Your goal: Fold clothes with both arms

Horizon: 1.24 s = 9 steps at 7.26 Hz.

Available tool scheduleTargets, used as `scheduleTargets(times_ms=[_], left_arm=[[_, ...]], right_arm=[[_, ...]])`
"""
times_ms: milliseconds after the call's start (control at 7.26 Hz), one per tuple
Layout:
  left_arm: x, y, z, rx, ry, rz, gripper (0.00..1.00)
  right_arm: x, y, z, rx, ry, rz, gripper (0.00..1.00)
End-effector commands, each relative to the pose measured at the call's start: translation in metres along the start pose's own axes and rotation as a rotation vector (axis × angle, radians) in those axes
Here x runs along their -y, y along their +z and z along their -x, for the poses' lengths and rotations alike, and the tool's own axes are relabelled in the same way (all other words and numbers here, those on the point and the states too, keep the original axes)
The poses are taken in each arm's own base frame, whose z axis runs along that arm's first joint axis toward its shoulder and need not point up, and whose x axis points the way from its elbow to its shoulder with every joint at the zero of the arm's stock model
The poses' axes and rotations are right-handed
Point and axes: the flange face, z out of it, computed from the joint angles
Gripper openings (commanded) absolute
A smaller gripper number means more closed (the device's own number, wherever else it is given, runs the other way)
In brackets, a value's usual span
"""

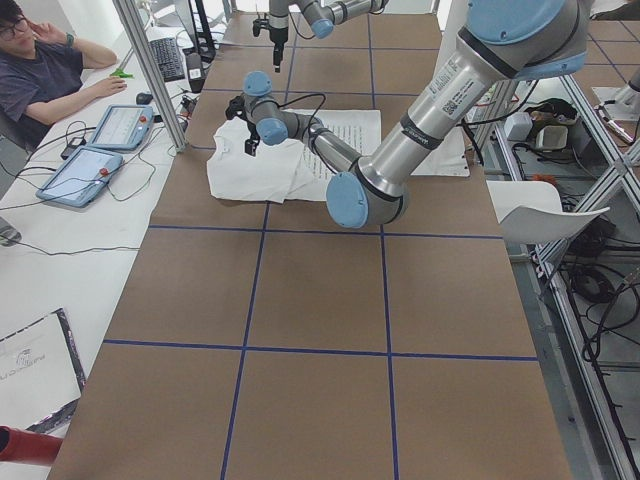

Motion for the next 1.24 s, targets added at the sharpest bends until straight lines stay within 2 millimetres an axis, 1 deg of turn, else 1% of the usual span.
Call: scheduleTargets(times_ms=[0, 138, 276, 413, 551, 689, 827, 965, 1103], left_arm=[[-0.002, -0.04, 0.067, 0.011, 0.096, 0.009, 1.0], [-0.004, -0.048, 0.086, 0.011, 0.122, 0.014, 1.0], [-0.004, -0.049, 0.089, 0.013, 0.122, 0.012, 1.0], [-0.005, -0.049, 0.089, 0.011, 0.122, 0.013, 1.0], [-0.005, -0.05, 0.09, 0.012, 0.121, 0.012, 1.0], [-0.005, -0.05, 0.09, 0.012, 0.121, 0.012, 1.0], [-0.005, -0.05, 0.09, 0.012, 0.121, 0.012, 1.0], [-0.005, -0.05, 0.091, 0.013, 0.12, 0.013, 1.0], [-0.005, -0.051, 0.09, 0.012, 0.121, 0.012, 1.0]], right_arm=[[0.001, 0.029, 0.087, -0.047, 0.05, -0.028, 1.0], [-0.001, 0.043, 0.122, -0.077, 0.064, -0.046, 1.0], [-0.004, 0.057, 0.157, -0.104, 0.077, -0.061, 1.0], [-0.013, 0.07, 0.192, -0.131, 0.068, -0.081, 1.0], [-0.031, 0.083, 0.227, -0.146, 0.076, -0.094, 1.0], [-0.044, 0.086, 0.263, -0.144, 0.079, -0.108, 1.0], [-0.059, 0.094, 0.283, -0.124, 0.098, -0.12, 1.0], [-0.069, 0.107, 0.29, -0.118, 0.092, -0.126, 1.0], [-0.074, 0.109, 0.294, -0.123, 0.088, -0.137, 1.0]])
